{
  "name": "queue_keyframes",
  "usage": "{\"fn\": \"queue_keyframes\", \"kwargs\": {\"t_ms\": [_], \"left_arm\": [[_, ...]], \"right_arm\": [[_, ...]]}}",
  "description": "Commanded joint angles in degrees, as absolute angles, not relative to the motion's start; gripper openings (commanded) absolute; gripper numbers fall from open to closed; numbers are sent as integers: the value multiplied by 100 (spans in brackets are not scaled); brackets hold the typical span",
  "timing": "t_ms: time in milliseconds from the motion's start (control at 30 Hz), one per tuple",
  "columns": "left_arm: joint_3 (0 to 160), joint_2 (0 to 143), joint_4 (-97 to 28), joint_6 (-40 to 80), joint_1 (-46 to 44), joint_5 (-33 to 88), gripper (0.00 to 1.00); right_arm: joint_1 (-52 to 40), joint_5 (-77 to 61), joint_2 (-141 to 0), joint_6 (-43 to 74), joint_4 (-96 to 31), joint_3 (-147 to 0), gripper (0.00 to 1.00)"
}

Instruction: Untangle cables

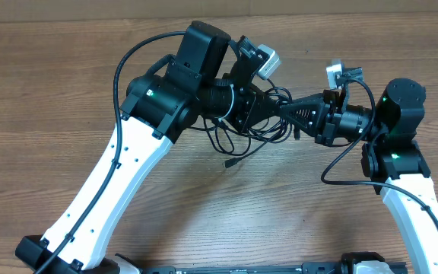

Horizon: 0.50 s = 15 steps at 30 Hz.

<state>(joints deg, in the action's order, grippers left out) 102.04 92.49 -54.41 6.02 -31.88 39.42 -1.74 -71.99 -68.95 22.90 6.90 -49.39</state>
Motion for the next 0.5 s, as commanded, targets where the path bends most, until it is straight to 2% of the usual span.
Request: {"fn": "queue_keyframes", "kwargs": {"t_ms": [0, 67, 200, 267, 400, 467], "left_arm": [[10335, 9177, -5306, 644, -3140, 3717, 4], [10335, 9177, -5304, 644, -3140, 3636, 4], [10335, 9177, -5304, 908, -3142, 3382, 4], [10335, 9177, -5299, 945, -3140, 3385, 4], [10335, 9177, -5312, 913, -3140, 3380, 4], [10335, 9174, -5374, 902, -3140, 3201, 4]], "right_arm": [[-250, -7579, -6816, 2272, 740, -5070, 6], [-250, -7577, -6818, 2270, 735, -5070, 22], [-250, -7575, -6818, 2263, 722, -5070, 47], [-250, -7575, -6818, 2250, 722, -5070, 55], [-250, -7572, -6818, 2248, 725, -5070, 64], [-250, -7570, -6818, 2248, 725, -5070, 75]]}}
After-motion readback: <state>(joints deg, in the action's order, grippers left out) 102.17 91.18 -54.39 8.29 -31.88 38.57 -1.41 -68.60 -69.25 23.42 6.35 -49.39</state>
